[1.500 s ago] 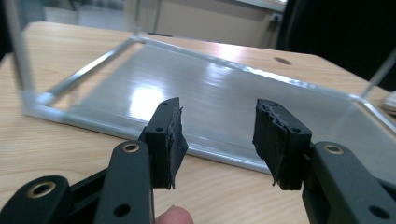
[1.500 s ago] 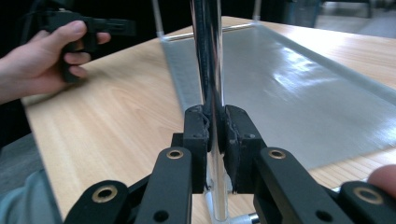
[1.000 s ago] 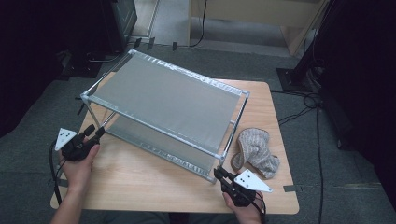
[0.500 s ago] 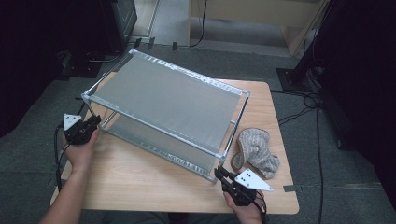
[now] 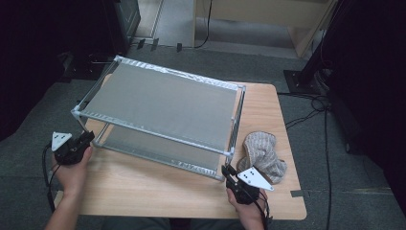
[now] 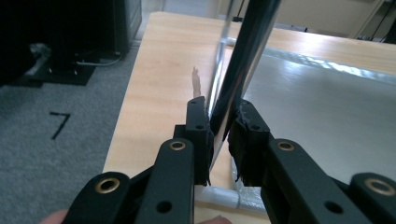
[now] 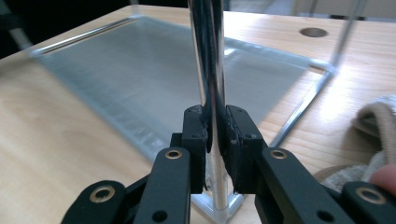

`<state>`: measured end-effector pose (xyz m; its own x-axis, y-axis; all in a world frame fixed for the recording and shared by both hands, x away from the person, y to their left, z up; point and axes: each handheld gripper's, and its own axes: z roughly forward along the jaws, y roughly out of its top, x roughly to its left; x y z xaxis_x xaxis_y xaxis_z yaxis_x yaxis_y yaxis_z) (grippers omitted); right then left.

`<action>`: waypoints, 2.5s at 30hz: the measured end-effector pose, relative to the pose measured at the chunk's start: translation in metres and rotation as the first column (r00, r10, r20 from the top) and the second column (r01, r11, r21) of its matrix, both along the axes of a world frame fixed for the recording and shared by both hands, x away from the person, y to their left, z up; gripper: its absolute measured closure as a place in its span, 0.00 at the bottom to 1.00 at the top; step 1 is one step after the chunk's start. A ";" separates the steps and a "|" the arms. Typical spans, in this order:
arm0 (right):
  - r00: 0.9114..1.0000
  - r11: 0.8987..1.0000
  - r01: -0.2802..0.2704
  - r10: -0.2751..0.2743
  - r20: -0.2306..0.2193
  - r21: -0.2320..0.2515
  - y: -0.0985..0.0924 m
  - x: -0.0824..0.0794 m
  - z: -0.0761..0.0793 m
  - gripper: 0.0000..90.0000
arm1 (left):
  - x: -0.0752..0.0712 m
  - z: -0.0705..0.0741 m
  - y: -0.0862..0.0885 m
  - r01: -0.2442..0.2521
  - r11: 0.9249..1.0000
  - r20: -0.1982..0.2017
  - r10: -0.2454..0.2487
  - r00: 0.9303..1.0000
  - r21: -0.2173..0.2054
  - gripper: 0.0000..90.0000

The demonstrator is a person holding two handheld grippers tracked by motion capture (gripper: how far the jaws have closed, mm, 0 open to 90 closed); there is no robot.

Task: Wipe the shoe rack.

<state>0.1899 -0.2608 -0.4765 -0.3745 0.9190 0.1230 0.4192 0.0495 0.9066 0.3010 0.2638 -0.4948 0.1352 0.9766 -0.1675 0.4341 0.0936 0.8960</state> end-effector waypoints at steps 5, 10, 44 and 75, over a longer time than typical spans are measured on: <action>0.999 0.999 0.046 -0.046 -0.018 0.015 -0.001 0.014 0.000 0.88 | -0.024 0.002 0.003 -0.024 1.000 -0.017 0.024 1.000 -0.007 0.87; 0.995 0.995 0.101 -0.101 -0.024 -0.005 0.002 0.034 0.001 0.88 | -0.046 0.001 0.002 -0.044 0.998 -0.024 0.044 0.999 -0.037 0.86; 0.987 0.975 0.158 -0.159 -0.001 0.155 -0.053 0.087 0.034 0.51 | -0.108 0.000 -0.016 0.316 0.942 0.024 -0.315 0.949 -0.114 0.82; 0.849 0.898 0.434 -0.437 -0.299 -0.080 -0.111 0.066 -0.028 0.15 | -0.115 0.003 -0.088 0.599 0.801 0.061 -0.596 0.800 -0.023 0.86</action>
<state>0.2561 -0.3721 -0.5046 0.1179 0.9808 0.1555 0.6520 -0.1946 0.7328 0.1862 0.1760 -0.4920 0.6986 0.6921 -0.1815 0.3719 -0.1345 0.9185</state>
